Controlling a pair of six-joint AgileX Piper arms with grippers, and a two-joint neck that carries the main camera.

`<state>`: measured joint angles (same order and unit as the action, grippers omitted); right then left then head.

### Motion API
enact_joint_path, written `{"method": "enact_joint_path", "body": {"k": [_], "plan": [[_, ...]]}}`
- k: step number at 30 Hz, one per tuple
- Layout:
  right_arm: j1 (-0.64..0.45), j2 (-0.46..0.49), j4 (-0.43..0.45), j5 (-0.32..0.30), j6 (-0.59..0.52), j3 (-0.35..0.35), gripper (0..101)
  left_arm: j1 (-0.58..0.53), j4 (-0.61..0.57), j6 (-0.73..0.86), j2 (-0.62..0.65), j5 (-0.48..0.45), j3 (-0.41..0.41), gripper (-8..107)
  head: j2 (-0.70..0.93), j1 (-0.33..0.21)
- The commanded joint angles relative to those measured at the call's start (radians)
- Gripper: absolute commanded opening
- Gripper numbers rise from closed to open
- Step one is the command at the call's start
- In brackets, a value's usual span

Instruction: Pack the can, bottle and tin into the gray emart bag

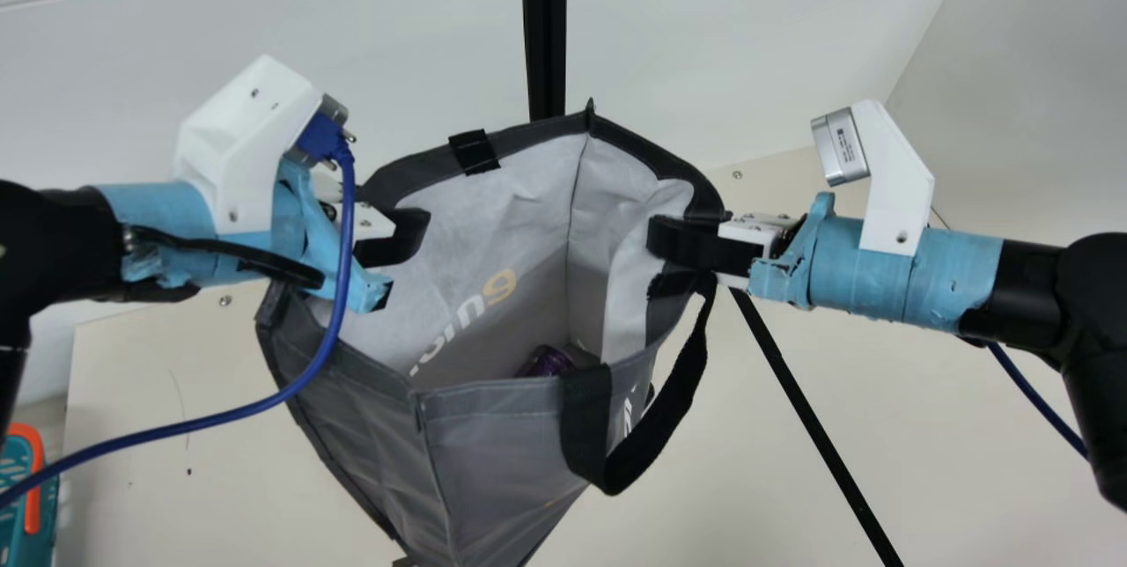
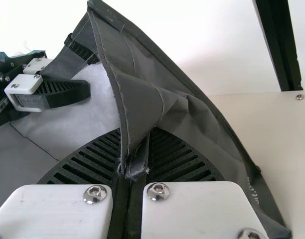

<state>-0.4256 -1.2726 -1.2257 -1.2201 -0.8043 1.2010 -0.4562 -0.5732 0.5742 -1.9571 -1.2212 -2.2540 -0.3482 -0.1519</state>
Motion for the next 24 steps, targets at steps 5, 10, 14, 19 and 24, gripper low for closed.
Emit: {"method": "enact_joint_path", "body": {"k": [5,10,14,19,24], "plan": [[0.010,-0.027,0.010,0.011,-0.016,0.024,0,0.007,-0.004,-0.004,-0.028,0.001,-0.032,10,-0.001,-0.023],[0.012,-0.031,0.008,0.010,-0.020,0.029,0,0.010,-0.010,-0.006,-0.039,0.000,-0.053,10,-0.001,-0.023],[0.012,-0.031,0.007,0.010,-0.020,0.029,0,0.013,-0.010,-0.007,-0.042,0.000,-0.056,10,-0.001,-0.023],[0.012,-0.031,0.007,0.010,-0.020,0.029,0,0.013,-0.010,-0.007,-0.042,0.000,-0.056,10,-0.001,-0.023],[0.012,-0.031,0.007,0.010,-0.020,0.029,0,0.013,-0.010,-0.007,-0.042,0.000,-0.056,24,-0.001,-0.023]]}}
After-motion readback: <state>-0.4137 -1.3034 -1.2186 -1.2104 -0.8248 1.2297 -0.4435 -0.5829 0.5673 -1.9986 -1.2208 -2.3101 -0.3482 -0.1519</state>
